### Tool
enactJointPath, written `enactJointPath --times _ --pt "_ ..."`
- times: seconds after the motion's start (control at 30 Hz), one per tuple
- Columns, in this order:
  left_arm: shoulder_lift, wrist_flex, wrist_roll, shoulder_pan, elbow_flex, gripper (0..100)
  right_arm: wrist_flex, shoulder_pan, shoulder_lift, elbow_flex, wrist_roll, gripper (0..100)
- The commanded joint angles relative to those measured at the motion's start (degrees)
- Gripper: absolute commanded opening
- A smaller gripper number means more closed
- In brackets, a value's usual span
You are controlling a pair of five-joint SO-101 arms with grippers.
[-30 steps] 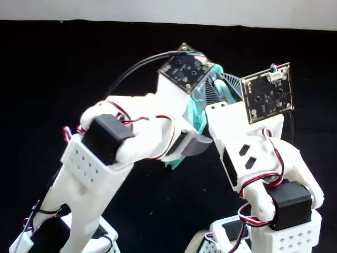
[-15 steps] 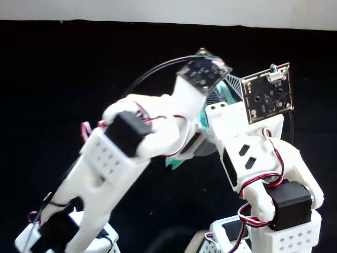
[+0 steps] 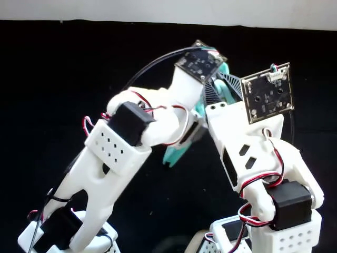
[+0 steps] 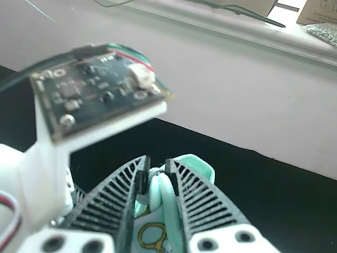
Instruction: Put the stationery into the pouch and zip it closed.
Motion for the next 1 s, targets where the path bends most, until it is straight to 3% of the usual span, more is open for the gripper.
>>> enactJointPath --times 0.0,0.27,0.4,0.73,0.97 --pt "-0.1 -0.7 -3.6 -4.2 -0.3 2 -0.8 -0.2 -0.3 -0.7 -0.3 0.8" --pt "-0.2 6.9 -4.7 -5.8 -4.6 1 -1.2 0.0 -0.3 -0.5 -0.3 0.8" --pt "-0.2 9.9 -9.0 -5.8 -6.7 1 -1.2 0.1 -0.3 -0.5 0.0 0.8" --pt "-0.2 11.7 -9.2 -6.1 -6.9 1 -3.7 4.4 -0.3 -0.7 0.1 0.8" --pt "-1.2 13.1 -12.0 -13.7 -5.4 1 -8.7 9.5 0.1 -0.3 2.3 0.8"
